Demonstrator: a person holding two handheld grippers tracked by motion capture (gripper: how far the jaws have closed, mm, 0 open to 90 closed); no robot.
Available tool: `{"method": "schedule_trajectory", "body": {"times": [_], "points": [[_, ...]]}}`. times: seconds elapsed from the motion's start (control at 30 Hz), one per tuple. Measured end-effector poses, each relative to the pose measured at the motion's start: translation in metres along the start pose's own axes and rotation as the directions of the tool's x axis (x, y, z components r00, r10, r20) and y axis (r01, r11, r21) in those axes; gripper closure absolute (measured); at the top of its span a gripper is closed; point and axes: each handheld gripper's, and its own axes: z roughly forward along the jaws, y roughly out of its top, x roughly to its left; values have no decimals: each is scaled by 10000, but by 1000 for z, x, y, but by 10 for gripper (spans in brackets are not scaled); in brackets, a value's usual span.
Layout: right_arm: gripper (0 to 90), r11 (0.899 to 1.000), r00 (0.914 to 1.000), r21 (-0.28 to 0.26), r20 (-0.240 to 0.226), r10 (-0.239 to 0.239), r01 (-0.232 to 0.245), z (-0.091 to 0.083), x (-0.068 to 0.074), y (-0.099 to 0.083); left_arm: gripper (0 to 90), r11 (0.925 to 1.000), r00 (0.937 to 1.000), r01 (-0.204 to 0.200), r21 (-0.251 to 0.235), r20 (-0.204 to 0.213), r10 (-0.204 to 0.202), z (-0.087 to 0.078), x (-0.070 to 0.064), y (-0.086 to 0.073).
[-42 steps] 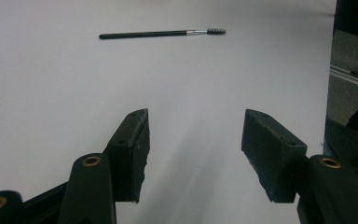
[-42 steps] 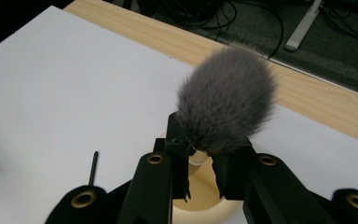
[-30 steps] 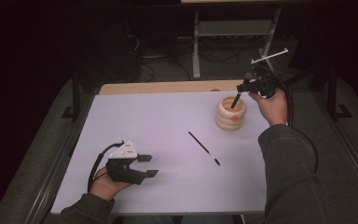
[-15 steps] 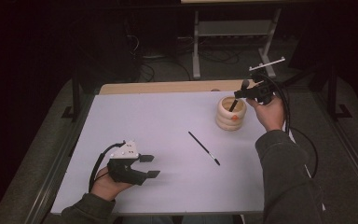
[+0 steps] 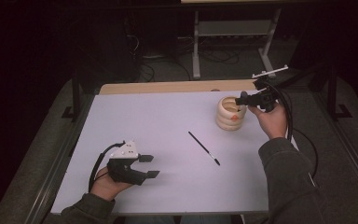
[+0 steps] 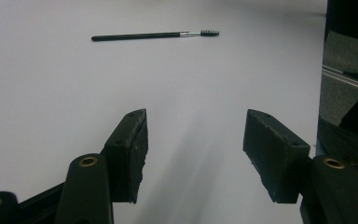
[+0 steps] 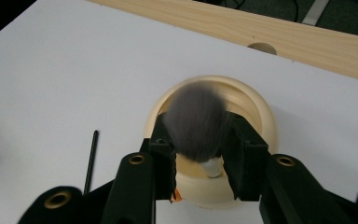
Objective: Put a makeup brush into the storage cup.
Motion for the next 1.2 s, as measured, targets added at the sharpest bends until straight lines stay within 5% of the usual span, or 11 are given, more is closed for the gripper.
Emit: {"method": "schedule_trajectory", "body": {"times": [0.47,1.2], "points": [[532,9984,9998,-558,-196,-67,56,-23,2,-18,386,10000,10000,71,38,-51,-71,0,2,0],[474,9979,9969,-529,-674,-410,374,-23,22,-45,367,9996,9994,277,-74,-193,-278,-4,8,-3]]}}
